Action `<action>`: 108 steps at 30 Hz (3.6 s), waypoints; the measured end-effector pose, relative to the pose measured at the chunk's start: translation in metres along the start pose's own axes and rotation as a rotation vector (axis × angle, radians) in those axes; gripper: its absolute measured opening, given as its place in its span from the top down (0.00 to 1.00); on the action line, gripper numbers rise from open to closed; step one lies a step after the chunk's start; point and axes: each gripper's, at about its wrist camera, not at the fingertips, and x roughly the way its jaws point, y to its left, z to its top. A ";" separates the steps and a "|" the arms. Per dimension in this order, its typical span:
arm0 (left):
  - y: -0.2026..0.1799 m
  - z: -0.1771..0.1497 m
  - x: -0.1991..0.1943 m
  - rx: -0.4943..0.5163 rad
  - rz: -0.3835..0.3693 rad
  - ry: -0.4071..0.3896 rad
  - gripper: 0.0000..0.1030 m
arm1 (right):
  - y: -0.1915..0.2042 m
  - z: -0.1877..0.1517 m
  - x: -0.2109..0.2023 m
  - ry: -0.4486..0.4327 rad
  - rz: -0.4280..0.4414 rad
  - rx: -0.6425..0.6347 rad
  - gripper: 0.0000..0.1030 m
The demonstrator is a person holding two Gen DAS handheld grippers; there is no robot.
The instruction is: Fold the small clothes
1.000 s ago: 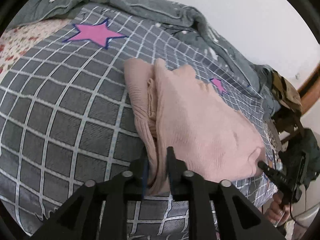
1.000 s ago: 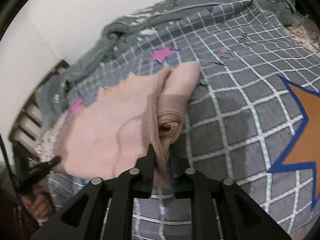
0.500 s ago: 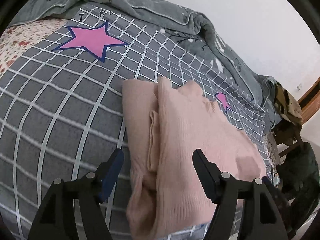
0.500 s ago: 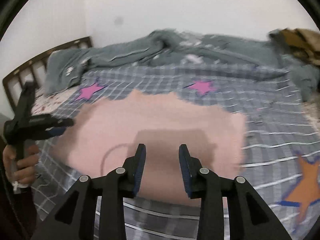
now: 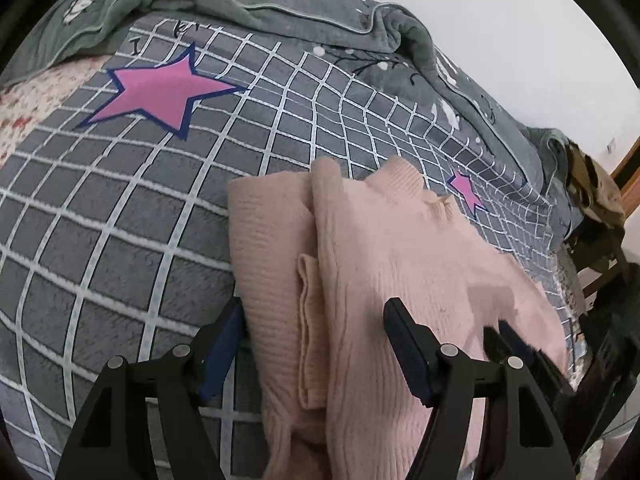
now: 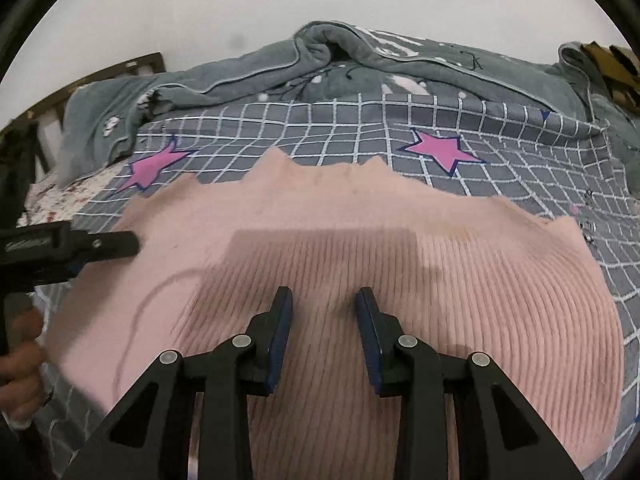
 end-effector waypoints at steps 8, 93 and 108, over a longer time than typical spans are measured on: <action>-0.001 0.003 0.005 0.015 0.012 -0.001 0.34 | 0.003 0.015 0.023 0.001 -0.050 -0.017 0.68; -0.131 -0.018 0.003 0.099 -0.117 0.067 0.31 | -0.149 -0.041 -0.078 -0.024 0.120 0.203 0.90; -0.125 -0.023 0.018 0.112 -0.087 0.066 0.31 | -0.142 0.025 -0.047 -0.031 0.050 0.128 0.89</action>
